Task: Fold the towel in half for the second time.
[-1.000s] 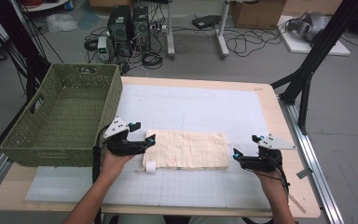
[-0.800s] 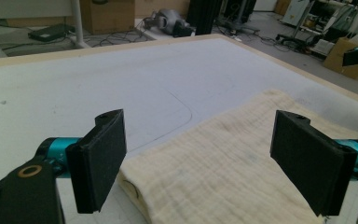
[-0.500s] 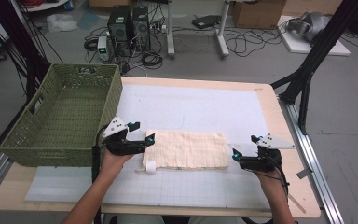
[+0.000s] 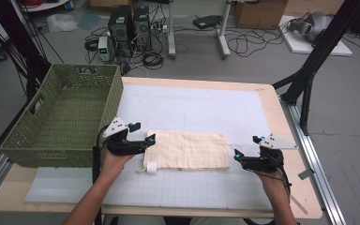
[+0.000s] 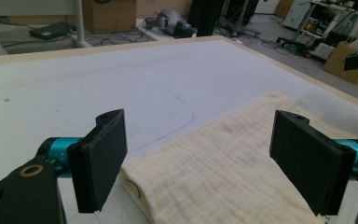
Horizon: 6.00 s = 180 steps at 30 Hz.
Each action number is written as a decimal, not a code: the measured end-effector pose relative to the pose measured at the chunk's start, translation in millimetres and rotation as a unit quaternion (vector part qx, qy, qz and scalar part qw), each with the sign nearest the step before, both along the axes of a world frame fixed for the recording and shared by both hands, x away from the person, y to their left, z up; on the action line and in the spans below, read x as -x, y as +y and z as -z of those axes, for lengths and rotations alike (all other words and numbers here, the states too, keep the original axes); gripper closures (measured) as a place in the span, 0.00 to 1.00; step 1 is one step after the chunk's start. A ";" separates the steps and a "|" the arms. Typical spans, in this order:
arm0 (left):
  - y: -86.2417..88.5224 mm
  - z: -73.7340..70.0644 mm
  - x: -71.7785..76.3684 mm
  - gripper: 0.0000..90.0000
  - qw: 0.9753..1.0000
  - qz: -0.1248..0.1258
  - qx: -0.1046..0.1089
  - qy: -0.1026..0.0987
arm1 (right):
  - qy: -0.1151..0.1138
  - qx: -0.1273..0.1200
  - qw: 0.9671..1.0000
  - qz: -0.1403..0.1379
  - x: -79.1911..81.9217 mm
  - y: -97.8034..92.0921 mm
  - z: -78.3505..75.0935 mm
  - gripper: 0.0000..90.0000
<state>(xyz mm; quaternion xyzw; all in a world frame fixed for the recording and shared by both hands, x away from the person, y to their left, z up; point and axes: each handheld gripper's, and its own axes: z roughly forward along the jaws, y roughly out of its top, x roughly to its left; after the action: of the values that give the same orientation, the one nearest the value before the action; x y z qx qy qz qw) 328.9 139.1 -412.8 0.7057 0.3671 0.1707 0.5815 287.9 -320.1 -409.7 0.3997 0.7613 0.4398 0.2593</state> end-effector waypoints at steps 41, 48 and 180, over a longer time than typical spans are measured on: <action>-8.6 13.0 -42.8 0.31 0.994 -0.044 -0.064 0.078 | 0.014 -0.007 1.000 -0.011 4.6 3.3 5.0 0.12; -12.1 27.6 -52.1 0.38 0.988 -0.057 -0.104 0.102 | 0.014 -0.008 1.000 -0.011 5.5 4.2 5.5 0.12; 6.2 -4.4 27.8 0.54 1.000 0.016 -0.024 0.010 | 0.023 0.020 0.995 -0.092 -8.6 35.9 23.4 0.94</action>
<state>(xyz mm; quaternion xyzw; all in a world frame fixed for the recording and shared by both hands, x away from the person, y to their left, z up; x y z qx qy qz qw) 301.0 145.3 -408.4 0.7268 0.3574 0.1634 0.5634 296.4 -284.3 -433.1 0.3328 0.8093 0.4368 0.2084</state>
